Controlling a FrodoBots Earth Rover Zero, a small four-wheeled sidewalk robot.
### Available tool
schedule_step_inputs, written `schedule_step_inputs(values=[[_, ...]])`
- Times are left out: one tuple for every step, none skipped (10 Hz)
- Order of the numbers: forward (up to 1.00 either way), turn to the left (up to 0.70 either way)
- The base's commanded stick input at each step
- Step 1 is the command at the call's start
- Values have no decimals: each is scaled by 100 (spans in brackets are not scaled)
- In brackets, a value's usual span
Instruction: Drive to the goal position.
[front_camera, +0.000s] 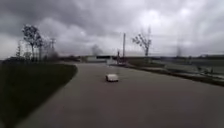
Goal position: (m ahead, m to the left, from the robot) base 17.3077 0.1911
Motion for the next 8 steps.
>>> schedule_step_inputs(values=[[0, 0], [0, 0], [0, 0], [0, 0], [0, 0], [0, 0], [0, 0], [0, 0]])
